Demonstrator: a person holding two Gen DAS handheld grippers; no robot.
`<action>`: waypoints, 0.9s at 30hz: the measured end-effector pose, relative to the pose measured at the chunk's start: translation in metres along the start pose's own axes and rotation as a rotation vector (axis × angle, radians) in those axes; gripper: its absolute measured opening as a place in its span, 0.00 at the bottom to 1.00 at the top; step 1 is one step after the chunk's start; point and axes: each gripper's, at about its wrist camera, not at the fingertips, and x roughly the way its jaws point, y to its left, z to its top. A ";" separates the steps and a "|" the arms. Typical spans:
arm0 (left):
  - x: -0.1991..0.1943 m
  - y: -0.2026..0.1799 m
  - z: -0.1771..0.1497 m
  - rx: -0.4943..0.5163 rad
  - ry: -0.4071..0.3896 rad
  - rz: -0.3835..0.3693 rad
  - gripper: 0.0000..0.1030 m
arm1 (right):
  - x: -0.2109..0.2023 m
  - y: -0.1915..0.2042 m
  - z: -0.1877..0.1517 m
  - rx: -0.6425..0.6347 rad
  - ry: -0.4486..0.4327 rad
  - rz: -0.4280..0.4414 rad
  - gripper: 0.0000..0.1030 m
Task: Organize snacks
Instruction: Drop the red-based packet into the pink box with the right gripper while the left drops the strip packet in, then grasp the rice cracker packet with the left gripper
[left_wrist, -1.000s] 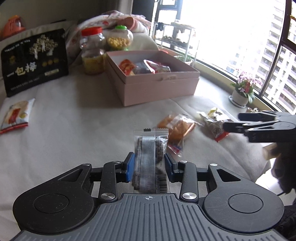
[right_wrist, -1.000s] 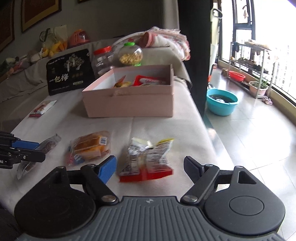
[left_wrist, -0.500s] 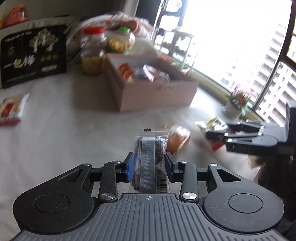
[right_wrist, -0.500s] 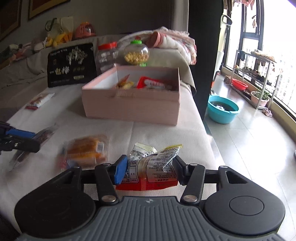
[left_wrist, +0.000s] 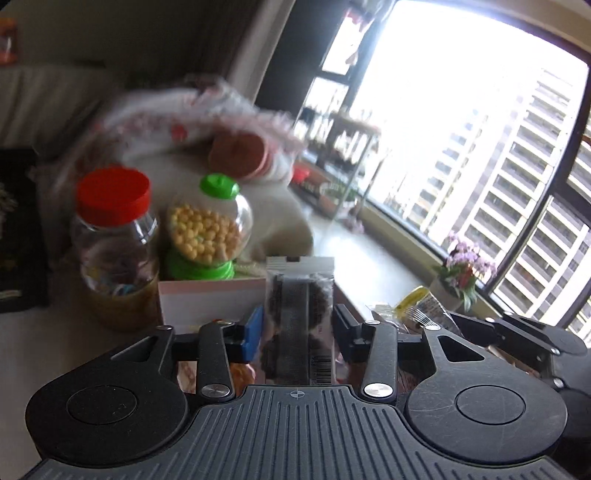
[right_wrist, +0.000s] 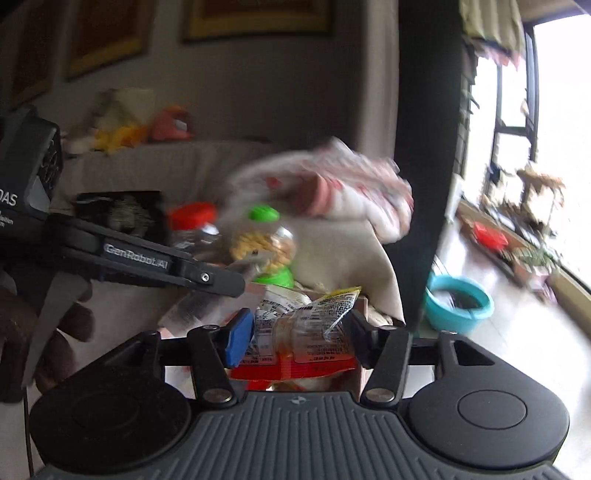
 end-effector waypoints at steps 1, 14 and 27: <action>0.010 0.006 0.002 -0.022 0.013 0.011 0.44 | 0.005 0.001 -0.001 0.009 0.016 -0.011 0.57; -0.101 0.036 -0.075 0.087 -0.091 0.131 0.44 | -0.042 0.047 -0.052 -0.116 0.024 0.020 0.80; -0.179 0.236 -0.114 -0.368 -0.173 0.523 0.44 | -0.019 0.164 -0.083 -0.251 0.169 0.220 0.81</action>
